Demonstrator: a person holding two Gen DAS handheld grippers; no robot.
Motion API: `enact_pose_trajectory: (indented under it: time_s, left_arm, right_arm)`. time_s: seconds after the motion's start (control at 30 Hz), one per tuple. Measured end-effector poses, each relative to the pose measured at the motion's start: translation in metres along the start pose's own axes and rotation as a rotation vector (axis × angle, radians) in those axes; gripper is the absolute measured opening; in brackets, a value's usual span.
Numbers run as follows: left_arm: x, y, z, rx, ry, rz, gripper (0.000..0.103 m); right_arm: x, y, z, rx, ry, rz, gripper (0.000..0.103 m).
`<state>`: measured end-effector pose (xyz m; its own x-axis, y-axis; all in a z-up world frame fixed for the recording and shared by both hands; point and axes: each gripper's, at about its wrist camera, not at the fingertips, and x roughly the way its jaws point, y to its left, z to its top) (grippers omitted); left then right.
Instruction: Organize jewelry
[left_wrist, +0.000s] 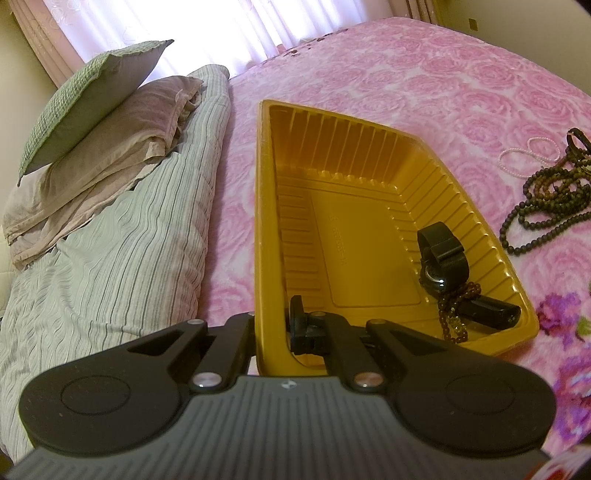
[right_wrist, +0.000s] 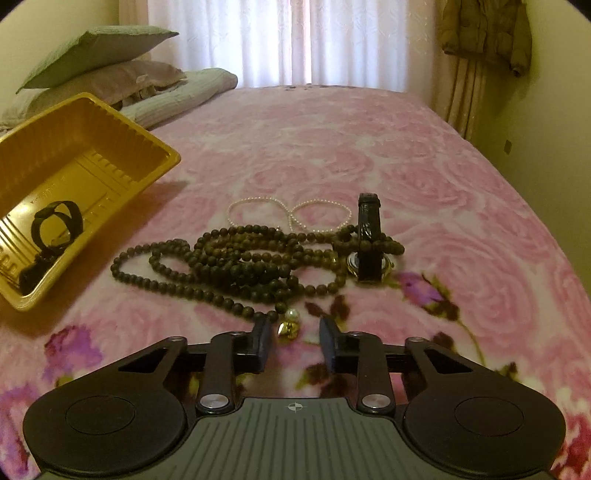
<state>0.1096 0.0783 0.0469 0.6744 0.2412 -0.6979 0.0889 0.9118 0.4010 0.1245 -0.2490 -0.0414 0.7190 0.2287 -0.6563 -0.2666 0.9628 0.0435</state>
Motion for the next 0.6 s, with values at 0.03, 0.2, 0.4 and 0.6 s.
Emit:
enact_pose_trajectory:
  time_s: [0.03, 0.2, 0.4, 0.6]
  left_arm:
    - [0.0, 0.0, 0.0, -0.001, 0.001, 0.001, 0.003]
    - [0.001, -0.001, 0.0, -0.001, 0.001, 0.002, 0.003]
    - [0.001, -0.001, 0.0, -0.001, 0.0, 0.001, 0.003]
    - [0.0, -0.001, 0.0, -0.001, -0.003, 0.001, 0.002]
  right_arm:
    - [0.001, 0.001, 0.001, -0.008, -0.001, -0.002, 0.022]
    - [-0.004, 0.005, 0.0, -0.03, -0.008, -0.019, 0.011]
    - [-0.024, 0.016, 0.006, -0.05, -0.065, -0.024, 0.01]
    - [-0.04, 0.051, 0.037, -0.034, -0.125, 0.158, 0.01]
